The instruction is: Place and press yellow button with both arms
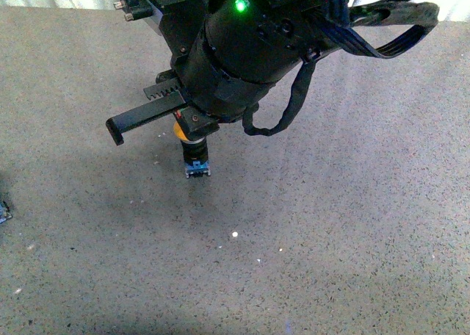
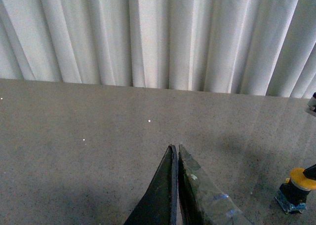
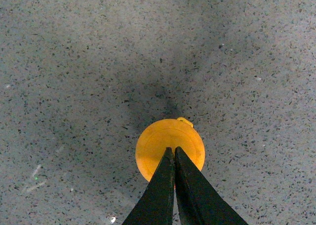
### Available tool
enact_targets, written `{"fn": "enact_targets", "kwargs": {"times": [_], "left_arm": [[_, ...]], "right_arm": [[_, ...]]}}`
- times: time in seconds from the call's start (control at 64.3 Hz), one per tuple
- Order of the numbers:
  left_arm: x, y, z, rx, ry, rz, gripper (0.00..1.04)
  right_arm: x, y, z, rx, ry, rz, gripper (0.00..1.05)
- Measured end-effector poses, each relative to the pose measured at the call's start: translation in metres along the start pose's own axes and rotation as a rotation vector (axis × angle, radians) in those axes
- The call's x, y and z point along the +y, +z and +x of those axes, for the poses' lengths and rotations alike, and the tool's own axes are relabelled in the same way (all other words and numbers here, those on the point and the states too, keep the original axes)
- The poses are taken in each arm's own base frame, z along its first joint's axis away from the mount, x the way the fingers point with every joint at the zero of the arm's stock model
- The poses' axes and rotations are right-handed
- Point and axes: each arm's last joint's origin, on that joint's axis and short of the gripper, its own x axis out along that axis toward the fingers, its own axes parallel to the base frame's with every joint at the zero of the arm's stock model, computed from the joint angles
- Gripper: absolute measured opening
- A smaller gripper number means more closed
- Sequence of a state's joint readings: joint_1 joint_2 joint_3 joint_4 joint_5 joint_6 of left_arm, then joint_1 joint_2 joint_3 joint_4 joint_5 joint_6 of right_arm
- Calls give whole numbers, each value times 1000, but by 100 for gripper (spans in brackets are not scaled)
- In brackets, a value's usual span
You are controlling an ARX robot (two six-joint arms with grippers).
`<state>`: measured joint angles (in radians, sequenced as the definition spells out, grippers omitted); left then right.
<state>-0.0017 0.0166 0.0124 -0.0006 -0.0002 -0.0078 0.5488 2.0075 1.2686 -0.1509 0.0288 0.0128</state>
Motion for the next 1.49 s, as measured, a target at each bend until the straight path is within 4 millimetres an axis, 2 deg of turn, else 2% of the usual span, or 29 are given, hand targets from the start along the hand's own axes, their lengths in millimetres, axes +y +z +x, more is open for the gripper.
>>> {"fn": "enact_targets", "kwargs": {"times": [0.7, 1.042, 1.259, 1.384, 1.493], "left_arm": [[0, 0, 0, 0, 0, 0, 1], [0, 0, 0, 0, 0, 0, 1], [0, 0, 0, 0, 0, 0, 1], [0, 0, 0, 0, 0, 0, 1], [0, 0, 0, 0, 0, 0, 1]], "right_arm": [[-3, -6, 6, 53, 22, 30, 1], [-4, -2, 3, 8, 23, 33, 1], [-9, 7, -15, -68, 15, 43, 1], [-19, 23, -52, -228, -24, 69, 2], [-25, 23, -80, -372, -68, 85, 18]]}}
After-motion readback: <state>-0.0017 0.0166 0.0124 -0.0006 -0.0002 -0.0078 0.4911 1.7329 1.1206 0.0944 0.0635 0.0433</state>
